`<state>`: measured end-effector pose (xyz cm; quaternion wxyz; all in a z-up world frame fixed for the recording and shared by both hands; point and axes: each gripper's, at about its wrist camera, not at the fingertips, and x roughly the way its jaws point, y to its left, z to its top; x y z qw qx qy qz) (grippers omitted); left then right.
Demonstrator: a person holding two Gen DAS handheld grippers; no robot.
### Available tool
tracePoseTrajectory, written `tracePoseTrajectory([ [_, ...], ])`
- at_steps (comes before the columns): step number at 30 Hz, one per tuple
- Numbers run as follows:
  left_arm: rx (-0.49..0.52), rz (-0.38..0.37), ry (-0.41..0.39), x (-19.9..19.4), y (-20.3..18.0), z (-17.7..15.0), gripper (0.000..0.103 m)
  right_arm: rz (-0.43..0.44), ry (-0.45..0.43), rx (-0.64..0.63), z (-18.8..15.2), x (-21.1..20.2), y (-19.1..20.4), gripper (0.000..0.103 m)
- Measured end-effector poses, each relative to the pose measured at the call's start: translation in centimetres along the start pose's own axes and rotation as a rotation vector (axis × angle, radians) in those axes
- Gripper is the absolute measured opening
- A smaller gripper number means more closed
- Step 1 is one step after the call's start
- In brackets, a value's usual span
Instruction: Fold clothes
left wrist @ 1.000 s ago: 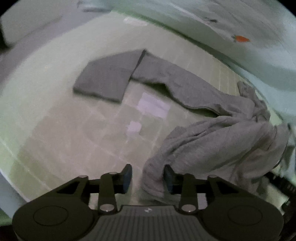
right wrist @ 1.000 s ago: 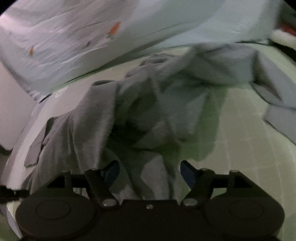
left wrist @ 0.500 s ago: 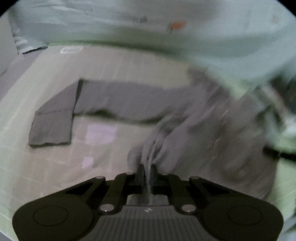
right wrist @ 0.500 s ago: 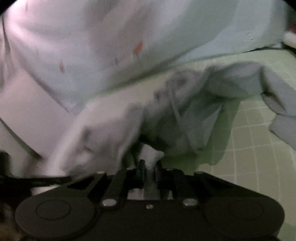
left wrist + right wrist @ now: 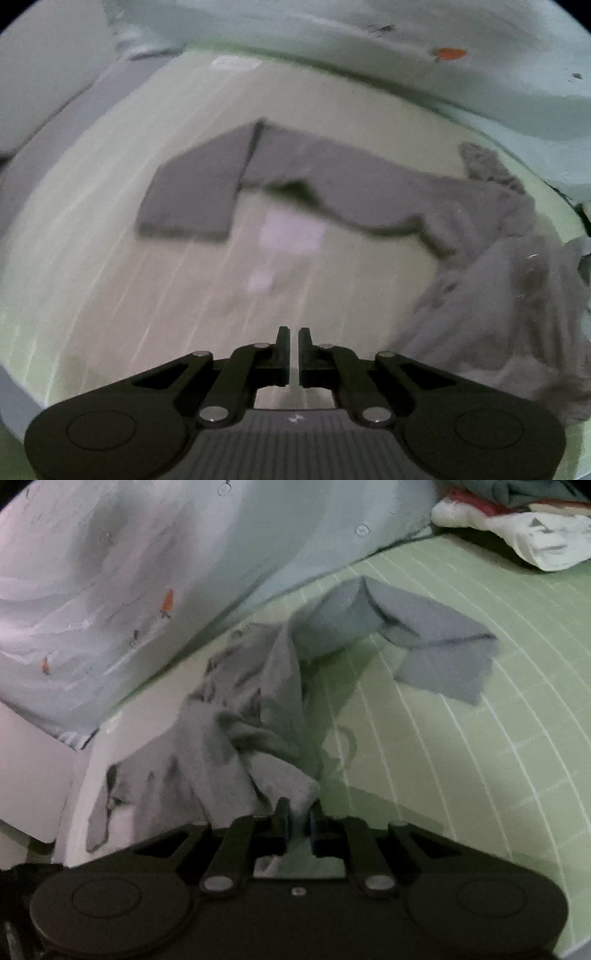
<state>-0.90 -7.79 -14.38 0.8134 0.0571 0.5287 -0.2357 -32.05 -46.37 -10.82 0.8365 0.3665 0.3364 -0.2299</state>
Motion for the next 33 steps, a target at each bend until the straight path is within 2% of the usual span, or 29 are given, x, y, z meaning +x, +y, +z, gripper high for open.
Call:
tracePoseTrajectory([
  [2, -0.065, -0.055, 0.014, -0.3, 1.5, -1.1, 0.008, -0.022, 0.008, -0.01, -0.5, -0.1, 0.0, 0.026],
  [4, -0.096, -0.086, 0.029, -0.4, 2.3, -2.1, 0.013, -0.045, 0.003, -0.013, -0.2, -0.1, -0.1, 0.044],
  [6, -0.096, -0.105, 0.04, -0.2, 1.9, -2.7, 0.016, -0.047, -0.006, -0.003, 0.0, 0.0, -0.6, 0.049],
  [8, -0.078, -0.147, 0.056, 0.1, 1.2, -2.9, 0.028, -0.034, -0.001, 0.011, -0.2, -0.1, -1.1, 0.05],
  [11, -0.044, -0.179, 0.068, 0.2, 0.0, -3.1, 0.044, -0.021, 0.025, 0.024, -0.8, 0.6, -1.4, 0.058],
  [13, -0.031, -0.177, 0.065, 0.8, -0.7, -3.3, 0.048, -0.024, 0.043, 0.03, -1.2, 1.4, -1.6, 0.069],
  [16, -0.052, -0.209, 0.091, 2.2, -1.5, -3.2, 0.049, -0.018, 0.064, 0.036, -1.6, 2.4, -2.0, 0.073],
  [17, -0.045, -0.225, 0.095, 2.5, -1.9, -3.2, 0.049, 0.002, 0.068, 0.042, -1.7, 2.6, -2.1, 0.072],
  [18, -0.038, -0.242, 0.099, 2.8, -2.4, -3.3, 0.048, 0.022, 0.072, 0.048, -1.7, 2.8, -2.3, 0.056],
  [19, -0.03, -0.259, 0.103, 3.1, -2.8, -3.3, 0.041, 0.042, 0.076, 0.054, -1.7, 3.0, -2.5, 0.026],
  [20, -0.016, -0.253, 0.106, 2.8, -3.1, -3.3, 0.006, 0.046, 0.08, 0.052, -1.8, 2.9, -2.6, 0.011],
  [22, 0.012, -0.242, 0.112, 2.3, -3.8, -3.3, 0.008, 0.023, 0.089, 0.032, -2.0, 2.2, -2.4, 0.01],
  [26, -0.02, -0.208, 0.1, 1.6, -2.8, -2.9, 0.011, -0.025, 0.107, -0.008, -2.4, 0.9, -1.9, 0.011],
  [27, -0.028, -0.2, 0.097, 1.4, -2.6, -2.8, 0.014, -0.037, 0.111, -0.018, -2.5, 0.5, -1.8, 0.015],
  [29, -0.044, -0.183, 0.091, 1.0, -2.1, -2.6, 0.021, -0.061, 0.12, -0.038, -2.7, -0.2, -1.6, 0.031],
  [31, -0.059, -0.167, 0.085, 0.6, -1.7, -2.4, 0.024, -0.077, 0.119, -0.048, -2.5, -0.5, -1.4, 0.048],
  [32, -0.067, -0.158, 0.082, 0.4, -1.4, -2.3, 0.025, -0.074, 0.104, -0.038, -1.8, 0.0, -1.4, 0.053],
  [33, -0.075, -0.15, 0.078, 0.2, -1.2, -2.2, 0.027, -0.07, 0.089, -0.027, -1.0, 0.4, -1.3, 0.065],
])
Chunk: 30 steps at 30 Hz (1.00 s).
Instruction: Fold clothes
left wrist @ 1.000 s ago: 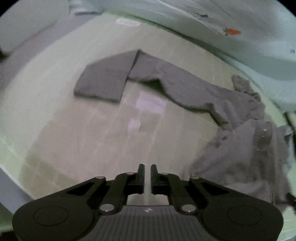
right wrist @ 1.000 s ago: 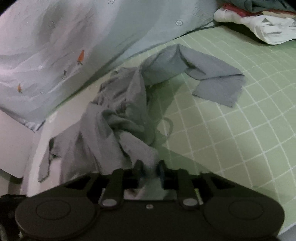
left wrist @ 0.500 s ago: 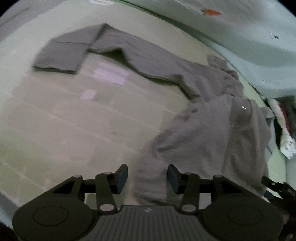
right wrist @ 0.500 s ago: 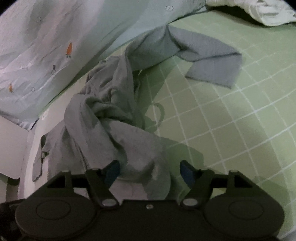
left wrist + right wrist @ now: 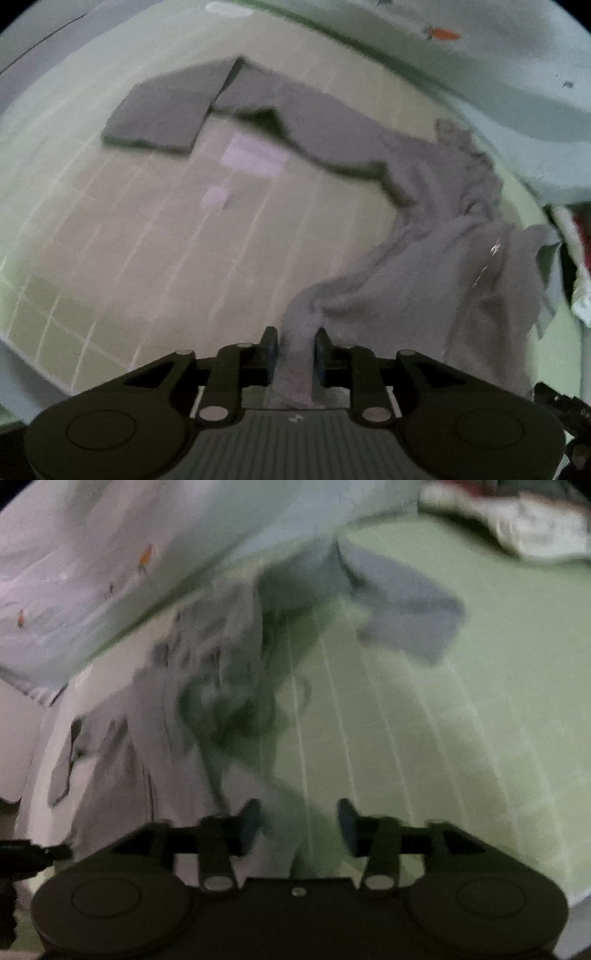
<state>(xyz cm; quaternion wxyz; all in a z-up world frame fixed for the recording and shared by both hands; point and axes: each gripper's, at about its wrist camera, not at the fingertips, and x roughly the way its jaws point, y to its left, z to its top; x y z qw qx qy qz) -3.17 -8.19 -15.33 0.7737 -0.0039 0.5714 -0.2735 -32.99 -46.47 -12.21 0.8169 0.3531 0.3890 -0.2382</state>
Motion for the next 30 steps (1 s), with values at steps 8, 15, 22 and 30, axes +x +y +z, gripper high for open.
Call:
tracePoseTrajectory([
  [8, 0.126, 0.056, -0.176, -1.4, -4.3, 4.9, 0.054, 0.029, -0.117, 0.089, 6.4, 2.9, 0.6, 0.082],
  [15, 0.243, -0.022, -0.148, 3.7, -10.9, 9.9, 0.066, 0.057, -0.211, 0.171, 12.0, 5.6, 1.1, 0.086],
  [22, 0.326, -0.076, -0.04, 11.6, -18.6, 14.5, 0.071, 0.012, -0.154, 0.274, 16.9, 11.9, -0.3, 0.086],
  [30, 0.297, 0.014, -0.023, 14.9, -20.1, 15.8, 0.006, -0.074, -0.268, 0.194, 17.7, 10.9, -1.9, 0.011],
])
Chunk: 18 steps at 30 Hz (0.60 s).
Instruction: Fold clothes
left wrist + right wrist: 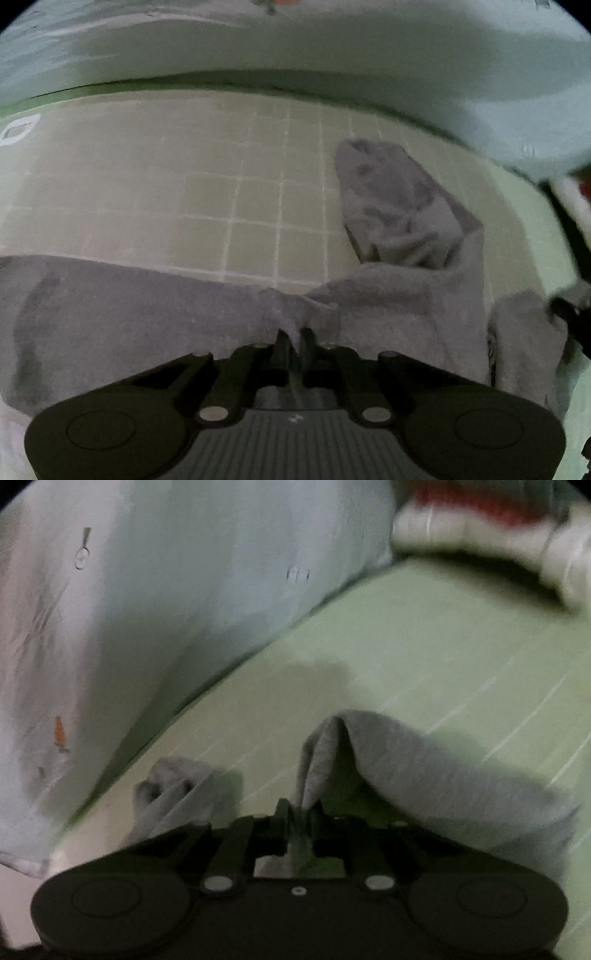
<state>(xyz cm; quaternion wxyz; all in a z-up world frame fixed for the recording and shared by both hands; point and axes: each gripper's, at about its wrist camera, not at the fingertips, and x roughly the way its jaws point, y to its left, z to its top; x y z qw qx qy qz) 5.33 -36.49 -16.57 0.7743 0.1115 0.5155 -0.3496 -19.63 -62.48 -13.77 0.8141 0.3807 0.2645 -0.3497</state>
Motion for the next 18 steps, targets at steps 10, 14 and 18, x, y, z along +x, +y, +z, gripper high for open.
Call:
tracePoseTrajectory([
  [10, -0.221, 0.258, -0.203, -9.1, 10.1, -1.4, 0.004, -0.26, -0.115, -0.03, -1.1, -5.5, -4.1, 0.01],
  [14, -0.255, 0.388, -0.173, -9.1, 13.3, -3.7, 0.004, -0.344, -0.056, -0.008, -2.7, -5.9, -5.9, 0.01],
  [18, -0.309, 0.411, -0.04, -7.1, 14.0, -7.4, 0.005, -0.428, 0.003, 0.014, -4.4, -6.4, -7.6, 0.015],
])
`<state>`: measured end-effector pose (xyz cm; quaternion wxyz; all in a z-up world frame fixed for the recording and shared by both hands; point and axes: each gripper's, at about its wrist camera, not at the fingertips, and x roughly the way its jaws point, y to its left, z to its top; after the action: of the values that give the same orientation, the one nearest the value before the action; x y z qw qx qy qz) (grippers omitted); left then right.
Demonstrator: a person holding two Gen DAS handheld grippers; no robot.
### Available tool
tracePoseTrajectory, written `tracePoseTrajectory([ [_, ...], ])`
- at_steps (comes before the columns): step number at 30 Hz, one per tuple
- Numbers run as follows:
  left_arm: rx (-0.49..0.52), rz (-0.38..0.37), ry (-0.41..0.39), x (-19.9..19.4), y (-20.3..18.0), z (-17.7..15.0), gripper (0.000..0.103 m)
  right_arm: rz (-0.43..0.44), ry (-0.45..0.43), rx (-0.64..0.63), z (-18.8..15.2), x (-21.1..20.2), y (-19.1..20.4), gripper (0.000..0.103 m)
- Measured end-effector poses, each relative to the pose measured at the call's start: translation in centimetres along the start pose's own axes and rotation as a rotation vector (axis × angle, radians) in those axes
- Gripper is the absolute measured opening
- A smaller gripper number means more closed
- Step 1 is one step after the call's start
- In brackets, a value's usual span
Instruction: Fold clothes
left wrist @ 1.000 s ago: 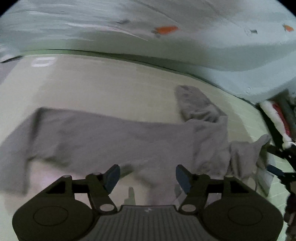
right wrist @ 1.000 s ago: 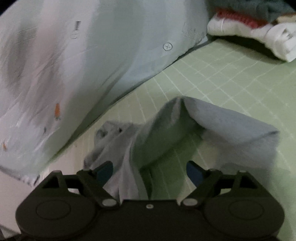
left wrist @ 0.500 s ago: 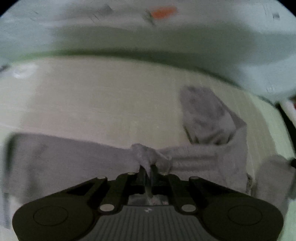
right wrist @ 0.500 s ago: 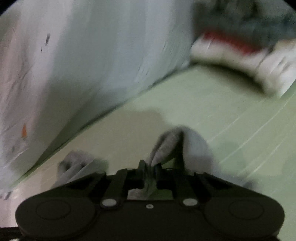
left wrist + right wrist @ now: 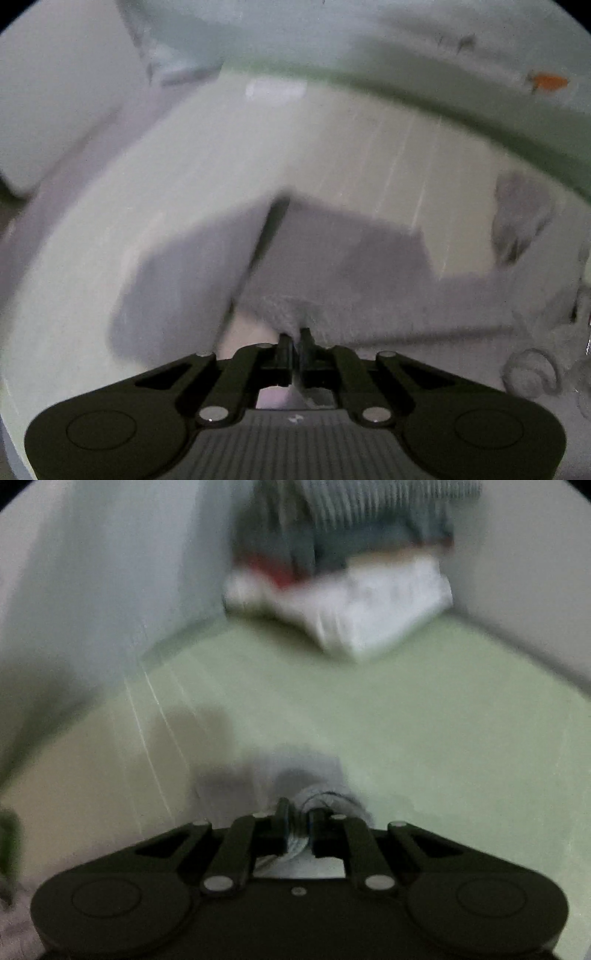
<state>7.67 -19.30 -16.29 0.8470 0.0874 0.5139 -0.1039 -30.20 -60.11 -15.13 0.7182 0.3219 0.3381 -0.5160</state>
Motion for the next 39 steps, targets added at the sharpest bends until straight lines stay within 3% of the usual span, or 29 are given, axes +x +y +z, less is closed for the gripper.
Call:
tracePoseTrajectory([
  [3, 0.016, -0.011, 0.023, -0.4, 0.1, -0.7, 0.01, -0.034, -0.001, -0.024, -0.3, -0.2, 0.1, 0.029],
  [6, 0.049, -0.027, -0.011, -1.8, 0.0, 0.0, 0.019, -0.039, -0.05, -0.08, 0.4, -0.8, 1.8, 0.064],
  [8, 0.055, -0.051, -0.035, -2.8, -0.3, 0.8, 0.038, -0.042, -0.083, -0.117, 0.8, -1.2, 3.0, 0.075],
  [10, 0.055, -0.091, -0.061, -3.9, -0.6, 1.4, 0.05, -0.046, -0.116, -0.154, 1.2, -1.6, 4.1, 0.088],
  [14, 0.114, -0.134, -0.108, -4.9, -2.3, 2.4, 0.06, -0.052, -0.181, -0.228, 2.1, -2.4, 6.3, 0.091],
  [19, 0.195, -0.132, -0.122, -4.4, -4.9, 2.9, 0.061, -0.052, -0.22, -0.258, 3.7, -4.3, 6.8, 0.092],
  [20, 0.2, -0.133, -0.116, -4.1, -5.3, 3.0, 0.062, -0.048, -0.216, -0.251, 4.2, -4.6, 6.4, 0.092],
  [22, 0.196, -0.135, -0.091, -3.4, -5.3, 2.9, 0.063, -0.036, -0.183, -0.235, 5.3, -5.0, 5.1, 0.102],
  [23, 0.193, -0.136, -0.076, -3.0, -5.4, 2.8, 0.063, -0.028, -0.146, -0.228, 5.7, -4.7, 4.4, 0.102],
  [25, 0.177, -0.141, -0.05, -2.5, -5.3, 2.4, 0.063, -0.023, -0.059, -0.234, 6.0, -3.5, 3.2, 0.091],
  [29, 0.174, -0.174, -0.042, -2.6, -5.4, 2.0, 0.063, -0.078, -0.082, -0.353, 4.7, -3.3, 3.9, 0.093],
  [39, 0.237, -0.24, -0.065, -2.4, -7.1, 3.1, 0.063, 0.194, 0.025, -0.468, 1.7, 2.7, 14.0, 0.091],
])
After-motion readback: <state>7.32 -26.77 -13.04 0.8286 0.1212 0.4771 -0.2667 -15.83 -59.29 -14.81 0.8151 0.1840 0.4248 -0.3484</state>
